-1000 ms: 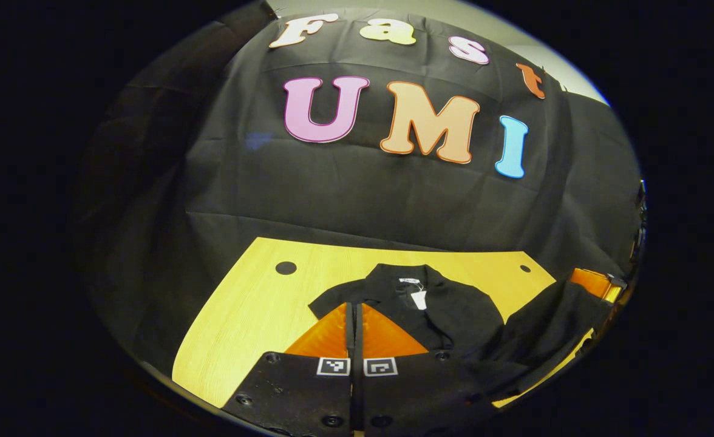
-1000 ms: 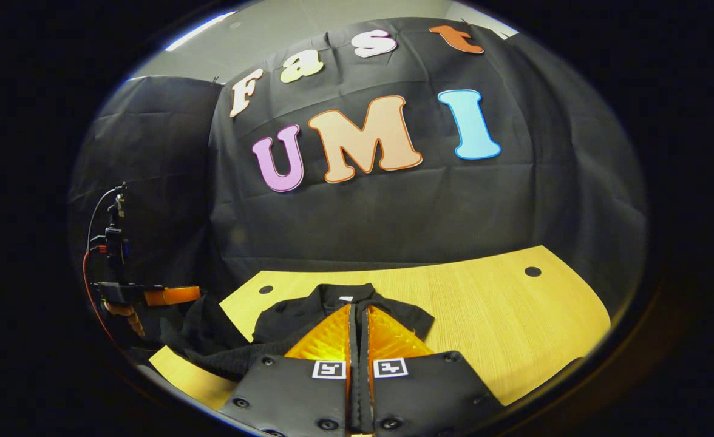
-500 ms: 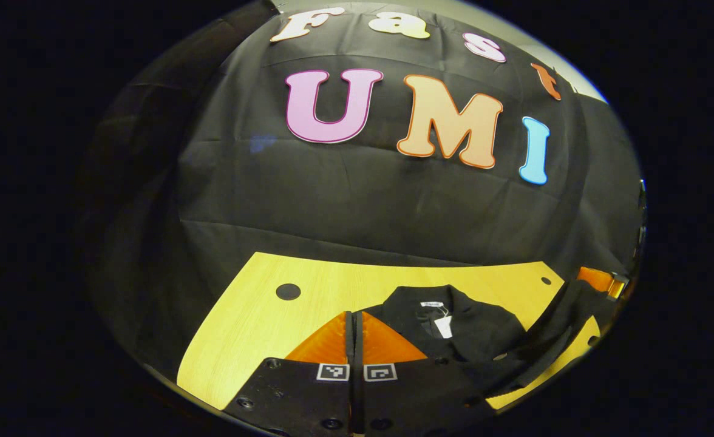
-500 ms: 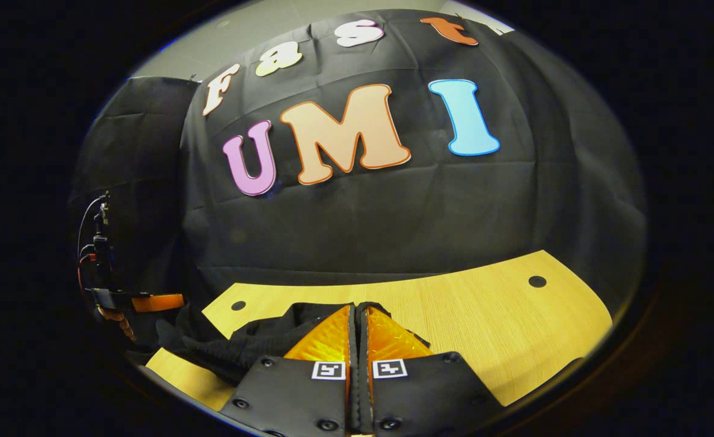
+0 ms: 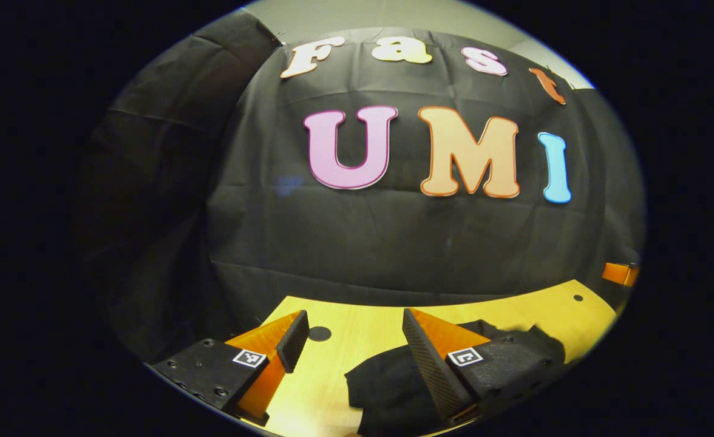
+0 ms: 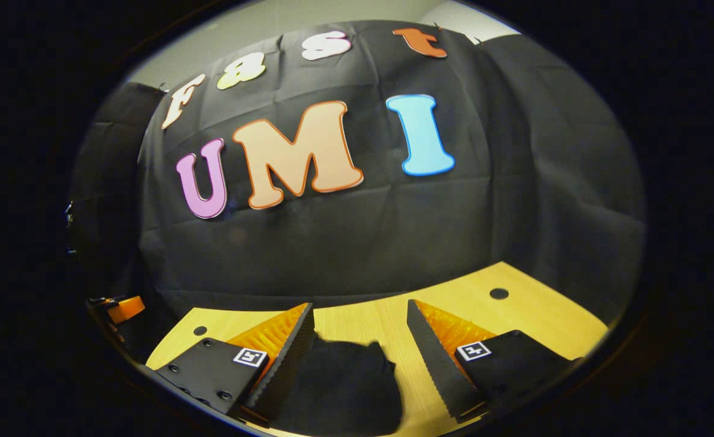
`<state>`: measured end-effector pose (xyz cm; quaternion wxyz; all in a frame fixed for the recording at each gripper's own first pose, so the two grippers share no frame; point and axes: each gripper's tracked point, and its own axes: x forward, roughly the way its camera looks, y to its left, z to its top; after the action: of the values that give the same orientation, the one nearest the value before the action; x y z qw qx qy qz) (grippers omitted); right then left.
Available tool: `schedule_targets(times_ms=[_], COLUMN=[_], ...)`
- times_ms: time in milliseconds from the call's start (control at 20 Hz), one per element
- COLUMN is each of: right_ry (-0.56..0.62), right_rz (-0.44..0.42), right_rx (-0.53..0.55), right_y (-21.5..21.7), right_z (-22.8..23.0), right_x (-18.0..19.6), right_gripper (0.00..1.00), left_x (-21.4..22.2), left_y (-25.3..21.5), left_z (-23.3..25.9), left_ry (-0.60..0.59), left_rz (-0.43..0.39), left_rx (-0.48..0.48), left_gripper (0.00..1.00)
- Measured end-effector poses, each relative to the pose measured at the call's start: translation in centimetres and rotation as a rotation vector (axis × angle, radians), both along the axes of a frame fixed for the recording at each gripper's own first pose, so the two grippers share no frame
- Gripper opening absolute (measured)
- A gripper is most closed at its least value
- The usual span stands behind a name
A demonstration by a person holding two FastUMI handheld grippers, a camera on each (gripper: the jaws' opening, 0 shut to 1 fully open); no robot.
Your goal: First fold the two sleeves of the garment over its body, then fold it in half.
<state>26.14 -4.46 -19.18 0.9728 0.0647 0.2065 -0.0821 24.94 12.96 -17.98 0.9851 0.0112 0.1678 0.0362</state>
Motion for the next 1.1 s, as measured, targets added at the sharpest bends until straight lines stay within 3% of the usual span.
schedule_targets(times_ms=[150, 200, 250, 450, 550, 650, 750, 800, 900, 950, 1000, 1100], right_ry=[-0.073, -0.109, -0.130, -0.200, -0.239, -0.235, -0.243, -0.258, -0.266, -0.274, -0.273, -0.295], right_rz=[0.036, 0.051, 0.064, 0.101, 0.114, 0.116, 0.111, 0.096, 0.097, 0.088, 0.086, 0.098], right_rx=[-0.035, -0.044, -0.047, -0.041, -0.046, -0.033, -0.036, -0.057, -0.055, -0.061, -0.052, -0.051], right_y=[0.4, 0.5, 0.5, 1.1, 1.9, 2.6, 3.1, 3.4, 4.6, 4.8, 5.2, 6.1], right_z=[3.4, 4.8, 5.7, 9.1, 11.2, 11.6, 12.1, 12.9, 13.5, 13.9, 14.2, 15.0], right_x=[-3.2, -5.0, -6.6, -10.8, -15.1, -17.3, -19.4, -21.3, -23.6, -24.5, -25.7, -26.7], right_gripper=[0.97, 0.92, 0.97, 0.93, 0.95, 1.00, 1.00, 0.92, 0.99, 0.99, 0.92, 0.96], left_x=[-1.9, -3.9, -5.1, -10.1, -13.9, -15.8, -17.9, -19.6, -21.7, -22.7, -23.4, -23.6], left_y=[-0.8, -1.3, -1.9, -3.8, -5.3, -5.9, -6.0, -6.1, -5.8, -5.4, -5.3, -5.2], left_z=[3.8, 6.2, 7.6, 11.9, 15.2, 16.3, 17.3, 18.1, 18.4, 19.1, 19.2, 19.8], left_ry=[-0.068, -0.106, -0.130, -0.190, -0.249, -0.266, -0.274, -0.287, -0.282, -0.296, -0.287, -0.293], left_rz=[-0.005, -0.009, -0.009, -0.012, -0.029, -0.036, -0.045, -0.067, -0.084, -0.088, -0.089, -0.090], left_rx=[0.019, 0.038, 0.037, 0.054, 0.057, 0.037, 0.031, 0.031, 0.036, 0.036, 0.036, 0.036], left_gripper=[0.92, 0.93, 0.92, 0.92, 0.92, 0.92, 0.92, 0.93, 0.92, 0.92, 0.92, 0.92])
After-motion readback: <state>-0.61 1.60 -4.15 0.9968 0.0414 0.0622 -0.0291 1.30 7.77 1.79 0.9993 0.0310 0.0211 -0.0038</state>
